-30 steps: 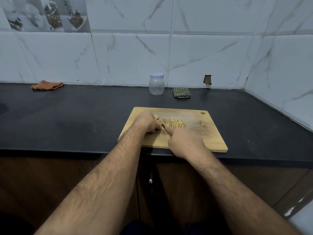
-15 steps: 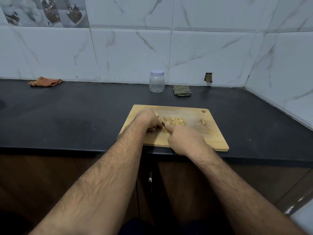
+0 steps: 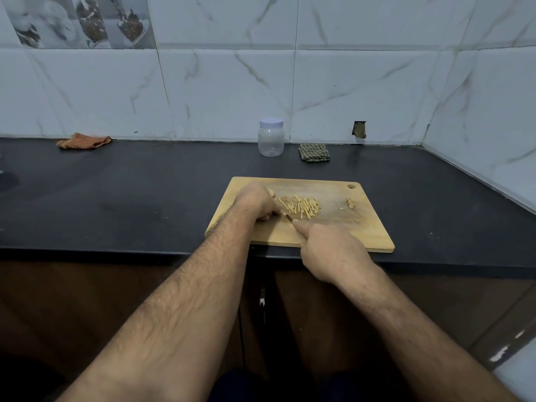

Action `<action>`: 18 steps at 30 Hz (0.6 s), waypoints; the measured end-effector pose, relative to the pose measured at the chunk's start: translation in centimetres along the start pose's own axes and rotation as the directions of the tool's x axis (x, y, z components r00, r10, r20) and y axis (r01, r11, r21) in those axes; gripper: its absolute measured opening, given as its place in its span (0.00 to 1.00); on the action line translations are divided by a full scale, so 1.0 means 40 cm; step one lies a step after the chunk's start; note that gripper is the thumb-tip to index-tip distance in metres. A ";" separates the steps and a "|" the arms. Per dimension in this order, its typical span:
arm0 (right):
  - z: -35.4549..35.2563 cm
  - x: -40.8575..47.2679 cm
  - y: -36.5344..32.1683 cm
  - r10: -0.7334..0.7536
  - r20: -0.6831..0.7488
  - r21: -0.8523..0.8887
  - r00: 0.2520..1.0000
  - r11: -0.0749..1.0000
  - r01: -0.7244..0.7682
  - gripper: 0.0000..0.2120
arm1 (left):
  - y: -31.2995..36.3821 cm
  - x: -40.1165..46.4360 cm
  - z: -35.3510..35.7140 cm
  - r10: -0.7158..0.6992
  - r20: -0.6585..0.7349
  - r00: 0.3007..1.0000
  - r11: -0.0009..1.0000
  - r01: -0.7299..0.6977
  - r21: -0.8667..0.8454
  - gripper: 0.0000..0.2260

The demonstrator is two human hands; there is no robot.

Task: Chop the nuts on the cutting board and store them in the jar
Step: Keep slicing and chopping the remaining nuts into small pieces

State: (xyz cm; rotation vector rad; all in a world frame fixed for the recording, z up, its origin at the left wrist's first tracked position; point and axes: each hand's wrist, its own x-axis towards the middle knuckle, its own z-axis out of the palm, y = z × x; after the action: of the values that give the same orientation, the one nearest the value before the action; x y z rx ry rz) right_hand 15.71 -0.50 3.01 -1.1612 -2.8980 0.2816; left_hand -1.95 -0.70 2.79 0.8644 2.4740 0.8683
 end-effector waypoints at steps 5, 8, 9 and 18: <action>-0.008 0.023 -0.006 0.016 -0.028 -0.001 0.999 1.000 -0.016 0.33 | -0.012 -0.001 0.004 0.028 -0.025 0.999 1.000 -0.028 -0.001 0.04; -0.012 0.033 -0.007 0.025 -0.052 0.012 0.998 1.000 -0.024 0.31 | -0.013 -0.002 0.004 0.038 -0.036 0.999 0.999 -0.038 0.004 0.04; -0.014 0.035 -0.006 0.026 -0.062 0.016 0.998 1.000 -0.025 0.31 | -0.013 -0.002 0.004 0.040 -0.036 0.999 0.999 -0.040 0.001 0.04; -0.022 0.036 0.001 0.038 -0.116 0.057 0.993 0.998 -0.032 0.30 | -0.029 0.009 0.000 0.075 -0.011 0.997 0.996 -0.076 -0.037 0.04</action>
State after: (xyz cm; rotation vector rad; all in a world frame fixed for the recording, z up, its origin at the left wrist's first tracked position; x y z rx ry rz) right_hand 14.76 0.64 3.78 -1.1789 -2.7540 0.2815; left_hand -2.71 -1.20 1.97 0.9484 2.4389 0.9437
